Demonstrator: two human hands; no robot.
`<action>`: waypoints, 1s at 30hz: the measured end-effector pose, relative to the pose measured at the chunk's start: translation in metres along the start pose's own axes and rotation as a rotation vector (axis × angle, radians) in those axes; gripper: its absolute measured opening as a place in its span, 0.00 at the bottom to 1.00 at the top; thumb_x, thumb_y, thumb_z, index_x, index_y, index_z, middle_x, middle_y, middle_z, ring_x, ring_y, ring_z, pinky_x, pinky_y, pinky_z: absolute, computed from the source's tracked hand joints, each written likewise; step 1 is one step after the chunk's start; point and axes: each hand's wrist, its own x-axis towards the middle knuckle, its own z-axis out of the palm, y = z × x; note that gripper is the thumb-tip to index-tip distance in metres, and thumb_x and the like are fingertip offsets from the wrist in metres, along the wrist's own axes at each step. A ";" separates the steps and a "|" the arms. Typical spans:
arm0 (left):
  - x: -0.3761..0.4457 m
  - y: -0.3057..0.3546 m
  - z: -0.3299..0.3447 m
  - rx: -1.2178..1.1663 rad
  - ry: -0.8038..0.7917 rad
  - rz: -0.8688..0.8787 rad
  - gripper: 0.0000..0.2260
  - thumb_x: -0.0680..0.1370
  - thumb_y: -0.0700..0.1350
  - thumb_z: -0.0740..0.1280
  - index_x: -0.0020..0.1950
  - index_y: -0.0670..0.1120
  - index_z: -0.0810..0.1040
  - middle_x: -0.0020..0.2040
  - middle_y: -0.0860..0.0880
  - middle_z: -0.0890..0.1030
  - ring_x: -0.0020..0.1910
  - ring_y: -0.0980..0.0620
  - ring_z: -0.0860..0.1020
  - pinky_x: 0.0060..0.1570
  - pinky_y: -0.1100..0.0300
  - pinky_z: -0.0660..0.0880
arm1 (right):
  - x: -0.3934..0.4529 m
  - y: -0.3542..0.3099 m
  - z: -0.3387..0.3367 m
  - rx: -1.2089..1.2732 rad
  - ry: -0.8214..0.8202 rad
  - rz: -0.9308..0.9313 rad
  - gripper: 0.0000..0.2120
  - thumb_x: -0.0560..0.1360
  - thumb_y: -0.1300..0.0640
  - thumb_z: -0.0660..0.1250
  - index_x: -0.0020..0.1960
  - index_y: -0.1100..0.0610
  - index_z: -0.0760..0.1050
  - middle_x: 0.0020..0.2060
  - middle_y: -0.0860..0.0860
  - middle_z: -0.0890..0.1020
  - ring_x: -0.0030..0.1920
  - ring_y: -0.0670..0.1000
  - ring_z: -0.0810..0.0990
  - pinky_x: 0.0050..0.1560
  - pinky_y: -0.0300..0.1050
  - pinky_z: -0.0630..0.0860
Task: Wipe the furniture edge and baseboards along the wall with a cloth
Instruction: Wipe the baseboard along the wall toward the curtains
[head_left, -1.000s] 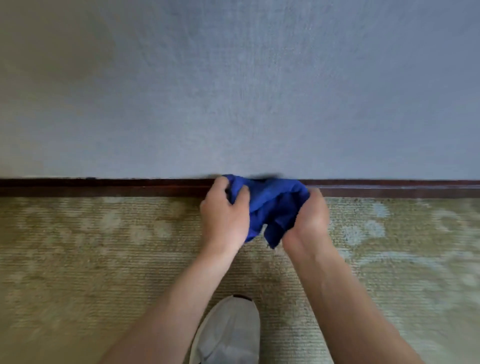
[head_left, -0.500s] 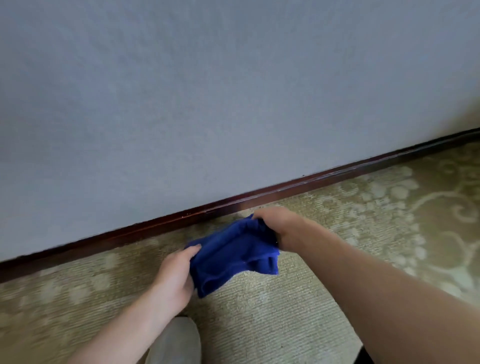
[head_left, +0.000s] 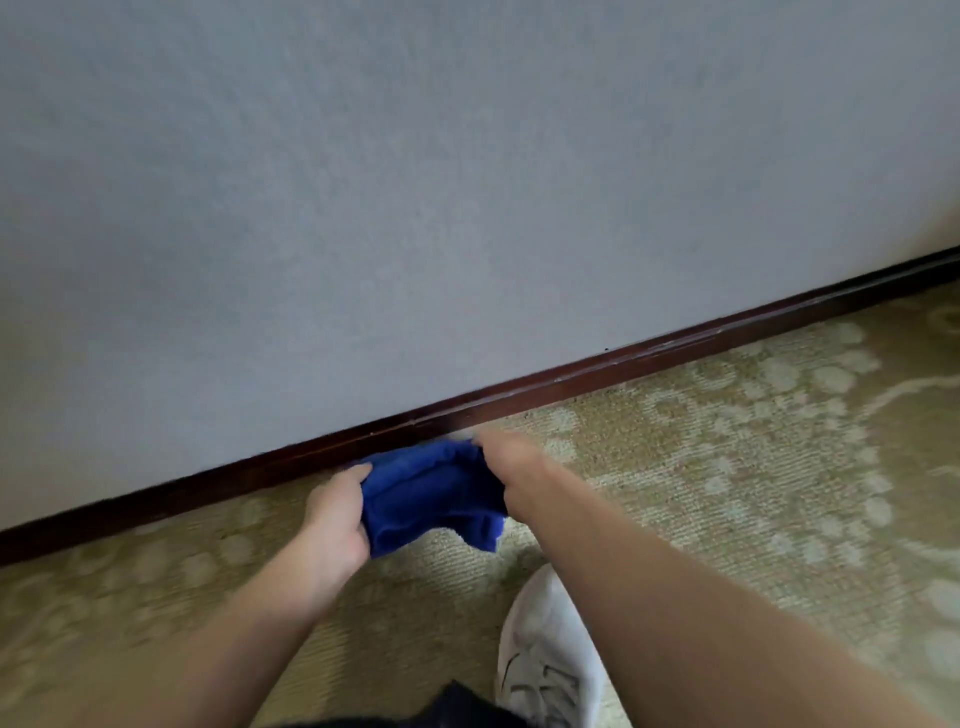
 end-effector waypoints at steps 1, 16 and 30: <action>0.012 -0.005 0.006 -0.048 0.033 0.002 0.18 0.77 0.46 0.64 0.65 0.42 0.76 0.56 0.40 0.82 0.43 0.42 0.81 0.34 0.54 0.79 | 0.011 0.008 0.005 0.034 -0.003 0.024 0.09 0.75 0.58 0.62 0.53 0.61 0.74 0.42 0.57 0.78 0.43 0.55 0.76 0.43 0.45 0.74; 0.006 -0.023 0.127 -0.170 0.005 0.037 0.12 0.77 0.40 0.67 0.60 0.40 0.74 0.52 0.41 0.83 0.45 0.45 0.83 0.40 0.56 0.78 | 0.061 -0.040 -0.070 0.369 0.328 0.089 0.11 0.78 0.55 0.55 0.44 0.60 0.72 0.38 0.55 0.77 0.39 0.56 0.76 0.42 0.45 0.70; 0.000 -0.038 0.123 -0.094 0.298 0.352 0.07 0.77 0.44 0.69 0.54 0.47 0.75 0.49 0.42 0.80 0.43 0.44 0.80 0.40 0.52 0.78 | 0.079 -0.012 -0.055 0.607 0.073 0.079 0.10 0.72 0.54 0.58 0.50 0.57 0.73 0.41 0.58 0.76 0.36 0.55 0.74 0.31 0.42 0.69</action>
